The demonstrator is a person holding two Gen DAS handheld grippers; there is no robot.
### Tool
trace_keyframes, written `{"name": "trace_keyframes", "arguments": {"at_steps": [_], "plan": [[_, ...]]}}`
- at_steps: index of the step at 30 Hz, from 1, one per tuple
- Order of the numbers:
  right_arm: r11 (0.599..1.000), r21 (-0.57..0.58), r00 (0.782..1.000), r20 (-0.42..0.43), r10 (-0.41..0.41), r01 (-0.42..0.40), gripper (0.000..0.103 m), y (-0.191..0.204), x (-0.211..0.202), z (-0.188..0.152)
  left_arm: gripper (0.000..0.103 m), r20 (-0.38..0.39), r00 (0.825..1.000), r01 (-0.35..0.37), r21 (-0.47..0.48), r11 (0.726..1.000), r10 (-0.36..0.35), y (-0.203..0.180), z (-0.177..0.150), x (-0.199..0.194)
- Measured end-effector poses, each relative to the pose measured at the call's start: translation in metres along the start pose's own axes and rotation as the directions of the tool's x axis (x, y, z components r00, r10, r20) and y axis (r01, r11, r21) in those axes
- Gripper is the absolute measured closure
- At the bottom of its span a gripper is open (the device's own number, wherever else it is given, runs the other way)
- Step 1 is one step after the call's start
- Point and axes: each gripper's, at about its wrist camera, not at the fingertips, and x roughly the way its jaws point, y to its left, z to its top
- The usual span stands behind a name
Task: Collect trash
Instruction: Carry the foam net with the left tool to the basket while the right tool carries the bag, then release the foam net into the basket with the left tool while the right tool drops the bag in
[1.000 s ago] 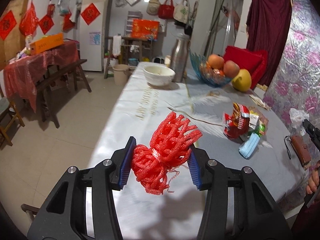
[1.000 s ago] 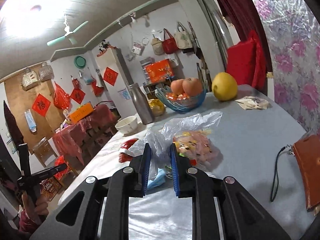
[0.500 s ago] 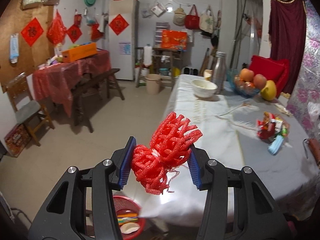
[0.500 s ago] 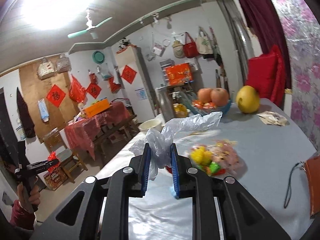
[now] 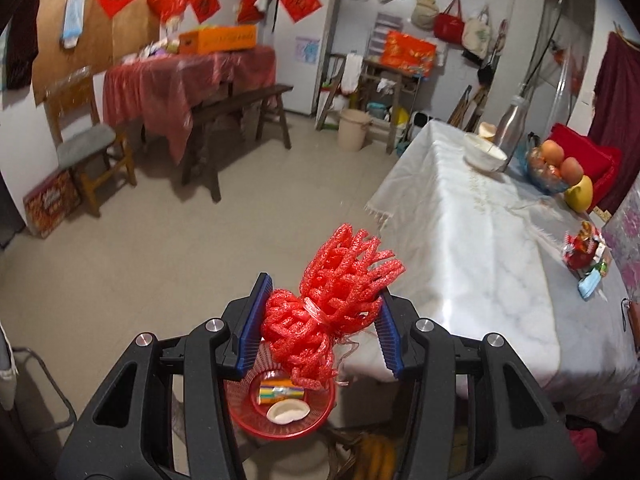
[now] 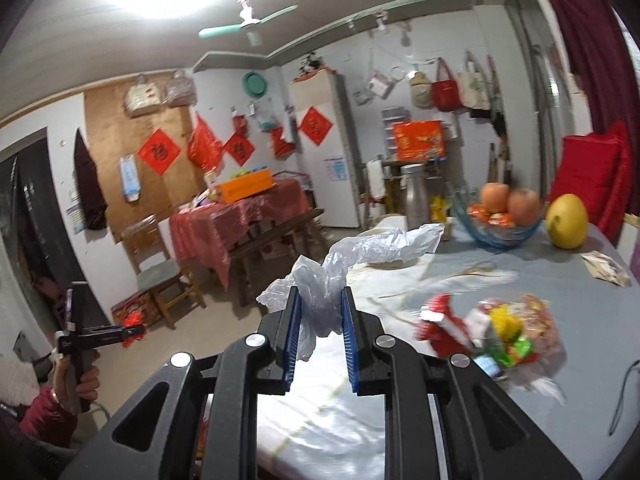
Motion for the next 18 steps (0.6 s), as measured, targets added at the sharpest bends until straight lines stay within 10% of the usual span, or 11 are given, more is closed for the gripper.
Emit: {"name": "trace_keyframes", "arguments": {"at_steps": [18], "plan": [[0.976, -0.063, 0.945, -0.269, 0.184, -0.208, 0.083, 0.107, 0.093, -0.022, 0.052, -0.271, 0.962, 0.028, -0.048, 0.998, -0.04, 0.05, -0.078, 0.102]]}}
